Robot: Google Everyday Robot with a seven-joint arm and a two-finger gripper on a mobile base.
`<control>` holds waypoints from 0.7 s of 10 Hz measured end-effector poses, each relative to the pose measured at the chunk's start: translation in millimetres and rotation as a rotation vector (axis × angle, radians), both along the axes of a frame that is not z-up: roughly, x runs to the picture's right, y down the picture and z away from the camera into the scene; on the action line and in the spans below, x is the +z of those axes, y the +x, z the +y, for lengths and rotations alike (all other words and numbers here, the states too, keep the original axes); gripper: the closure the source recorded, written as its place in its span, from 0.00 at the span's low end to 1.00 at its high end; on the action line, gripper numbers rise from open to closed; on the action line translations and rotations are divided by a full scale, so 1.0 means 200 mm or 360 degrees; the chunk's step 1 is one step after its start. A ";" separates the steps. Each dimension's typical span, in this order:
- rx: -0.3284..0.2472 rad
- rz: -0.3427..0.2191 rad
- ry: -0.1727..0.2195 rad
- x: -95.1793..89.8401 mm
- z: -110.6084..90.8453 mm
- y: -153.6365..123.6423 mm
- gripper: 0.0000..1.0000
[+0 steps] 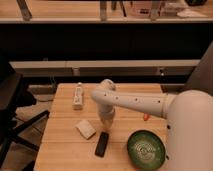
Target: Wipe the white sponge on the table
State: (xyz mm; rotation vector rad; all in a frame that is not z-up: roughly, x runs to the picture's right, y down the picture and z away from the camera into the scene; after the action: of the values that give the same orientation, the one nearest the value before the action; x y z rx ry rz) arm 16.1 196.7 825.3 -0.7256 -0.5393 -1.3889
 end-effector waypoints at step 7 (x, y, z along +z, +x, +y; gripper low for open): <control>-0.0288 -0.0462 0.0288 -0.10 -0.12 -0.44 1.00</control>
State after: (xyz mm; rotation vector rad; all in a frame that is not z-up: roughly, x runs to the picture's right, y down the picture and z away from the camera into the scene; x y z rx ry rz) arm -72.9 172.6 805.7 -0.4364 -0.5753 -1.7022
